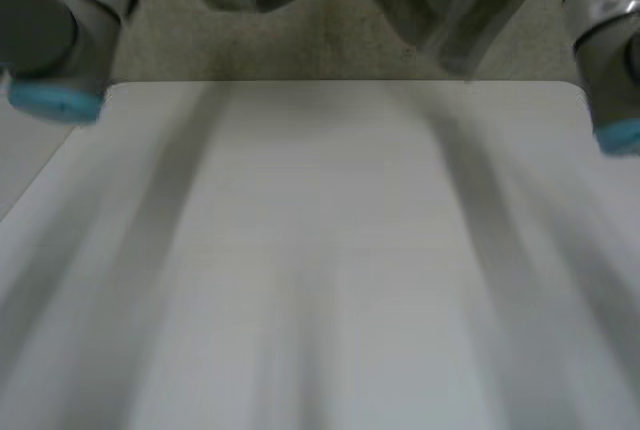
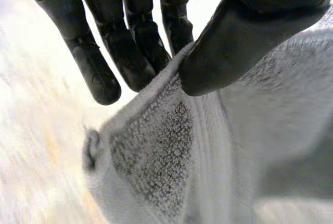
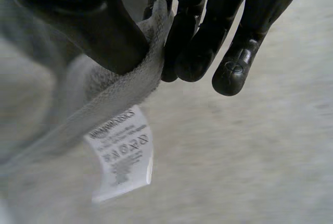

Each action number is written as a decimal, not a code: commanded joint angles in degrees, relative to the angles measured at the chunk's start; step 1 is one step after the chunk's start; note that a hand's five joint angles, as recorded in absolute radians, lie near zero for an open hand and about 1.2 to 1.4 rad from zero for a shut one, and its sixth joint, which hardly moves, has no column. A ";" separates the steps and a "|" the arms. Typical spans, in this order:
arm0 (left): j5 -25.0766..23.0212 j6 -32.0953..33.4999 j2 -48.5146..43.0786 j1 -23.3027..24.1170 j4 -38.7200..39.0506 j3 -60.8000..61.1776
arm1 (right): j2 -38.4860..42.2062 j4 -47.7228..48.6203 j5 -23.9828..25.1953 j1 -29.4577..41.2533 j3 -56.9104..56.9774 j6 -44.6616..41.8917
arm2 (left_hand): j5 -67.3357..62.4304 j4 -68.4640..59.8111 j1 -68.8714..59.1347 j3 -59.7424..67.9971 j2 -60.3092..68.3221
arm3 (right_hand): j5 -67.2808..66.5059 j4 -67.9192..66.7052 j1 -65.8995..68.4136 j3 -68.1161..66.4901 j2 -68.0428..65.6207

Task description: Fold the towel.

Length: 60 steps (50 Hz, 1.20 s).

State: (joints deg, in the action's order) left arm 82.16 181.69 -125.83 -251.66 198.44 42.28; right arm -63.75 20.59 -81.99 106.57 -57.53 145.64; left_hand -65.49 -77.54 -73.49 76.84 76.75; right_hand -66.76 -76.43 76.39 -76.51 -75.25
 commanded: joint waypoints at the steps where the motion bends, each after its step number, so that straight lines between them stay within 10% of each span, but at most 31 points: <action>1: -1.91 2.25 -2.92 -1.82 2.73 19.12 | 2.48 -0.99 11.66 -1.80 -14.52 -0.53 | -4.51 -2.46 -6.51 3.16 3.25 | -3.24 -3.57 3.61 -3.49 -4.75; 12: -4.63 15.79 -4.08 -3.57 6.35 36.10 | 5.75 -3.18 13.96 -8.03 -27.01 -5.00 | -4.51 -2.46 -6.51 3.16 3.25 | -3.24 -3.57 3.61 -3.49 -4.75; 24: -4.90 15.71 9.29 -10.26 5.91 45.00 | -7.88 -10.13 19.41 -16.13 -31.33 -5.63 | -4.51 -2.46 -6.51 3.16 3.25 | -3.24 -3.57 3.61 -3.49 -4.75; 37: -11.14 7.63 27.04 -12.72 -0.77 55.37 | -26.06 -23.22 29.42 -24.38 -27.56 14.04 | -4.51 -2.46 -6.51 3.16 3.25 | -3.24 -3.57 3.61 -3.49 -4.75; 48: -12.46 5.43 24.49 -13.33 -0.51 53.26 | -19.22 -22.87 30.05 -25.80 -24.65 15.20 | -4.51 -2.46 -6.51 3.16 3.25 | -3.24 -3.57 3.61 -3.49 -4.75; 60: -11.93 5.34 12.90 -12.81 -5.42 40.88 | -5.42 -23.22 18.98 -17.81 -15.42 12.05 | -4.51 -2.46 -6.51 3.16 3.25 | -3.24 -3.57 3.61 -3.49 -4.75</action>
State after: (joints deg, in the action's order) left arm 70.19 186.95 -109.25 -264.67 196.73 87.89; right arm -72.97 -2.22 -59.13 85.34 -75.44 160.02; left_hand -65.49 -77.54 -73.49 77.01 76.74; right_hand -66.76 -76.43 76.40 -76.51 -75.25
